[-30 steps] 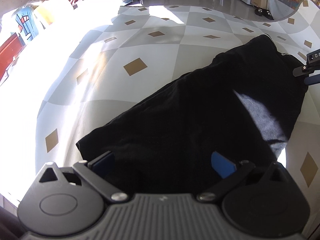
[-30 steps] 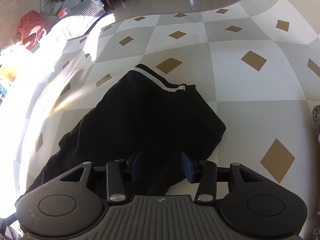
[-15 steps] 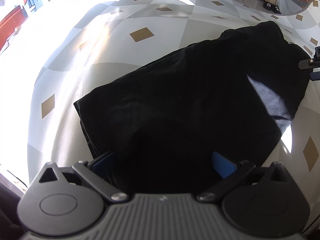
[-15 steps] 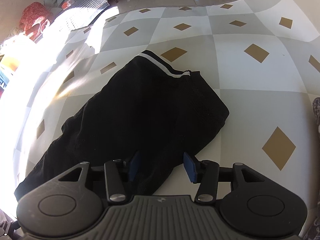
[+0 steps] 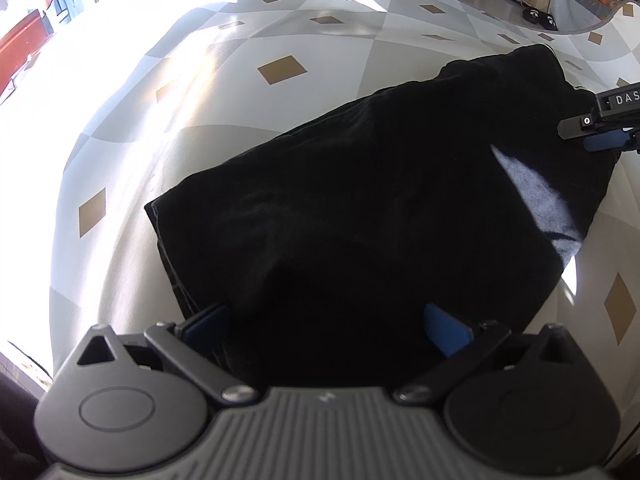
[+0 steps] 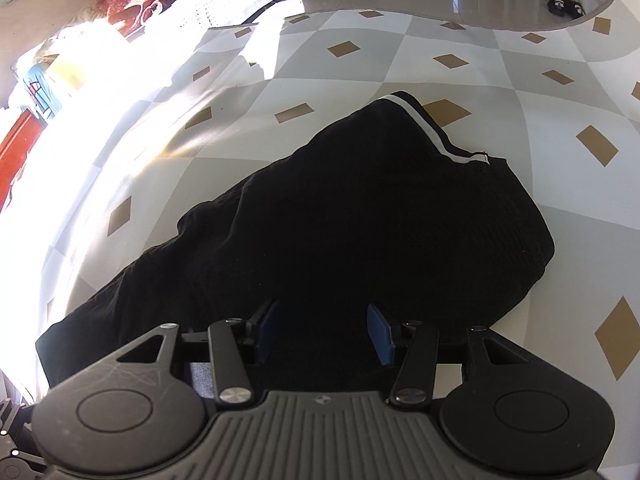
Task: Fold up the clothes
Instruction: 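Move both open tools to the striped waistband end of the pants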
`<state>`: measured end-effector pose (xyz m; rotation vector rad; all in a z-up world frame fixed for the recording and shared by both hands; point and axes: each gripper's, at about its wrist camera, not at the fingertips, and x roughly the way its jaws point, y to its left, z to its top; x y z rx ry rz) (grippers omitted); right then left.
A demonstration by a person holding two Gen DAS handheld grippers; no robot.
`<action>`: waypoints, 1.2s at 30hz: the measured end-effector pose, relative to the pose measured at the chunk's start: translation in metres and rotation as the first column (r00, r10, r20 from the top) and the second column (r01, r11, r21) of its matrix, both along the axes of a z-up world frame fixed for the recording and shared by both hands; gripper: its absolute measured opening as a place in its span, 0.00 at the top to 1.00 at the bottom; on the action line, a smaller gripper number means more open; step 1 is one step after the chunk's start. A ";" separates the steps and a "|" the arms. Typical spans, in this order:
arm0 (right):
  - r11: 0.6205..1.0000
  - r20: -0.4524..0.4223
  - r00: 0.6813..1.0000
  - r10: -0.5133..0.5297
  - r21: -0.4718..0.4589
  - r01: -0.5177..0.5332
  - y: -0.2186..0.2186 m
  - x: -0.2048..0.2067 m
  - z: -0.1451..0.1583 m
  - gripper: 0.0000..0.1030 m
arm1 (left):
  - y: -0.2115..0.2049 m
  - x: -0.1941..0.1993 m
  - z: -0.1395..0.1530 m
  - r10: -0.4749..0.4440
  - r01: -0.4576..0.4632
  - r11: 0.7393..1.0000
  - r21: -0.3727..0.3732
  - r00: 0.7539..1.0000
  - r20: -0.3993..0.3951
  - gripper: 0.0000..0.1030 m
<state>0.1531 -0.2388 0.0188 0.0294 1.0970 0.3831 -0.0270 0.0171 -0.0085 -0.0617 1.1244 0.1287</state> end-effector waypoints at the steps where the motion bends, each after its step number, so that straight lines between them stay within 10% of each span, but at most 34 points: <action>1: 1.000 -0.006 1.000 0.012 -0.018 -0.012 0.002 0.000 -0.004 0.53 | 0.001 0.000 0.000 -0.002 0.002 1.000 -0.001 1.000 0.001 0.00; 36: 0.957 0.048 0.980 0.196 -0.228 -0.180 0.015 -0.042 -0.011 0.47 | 0.031 0.028 -0.004 0.013 -0.013 1.000 -0.008 1.000 0.002 0.00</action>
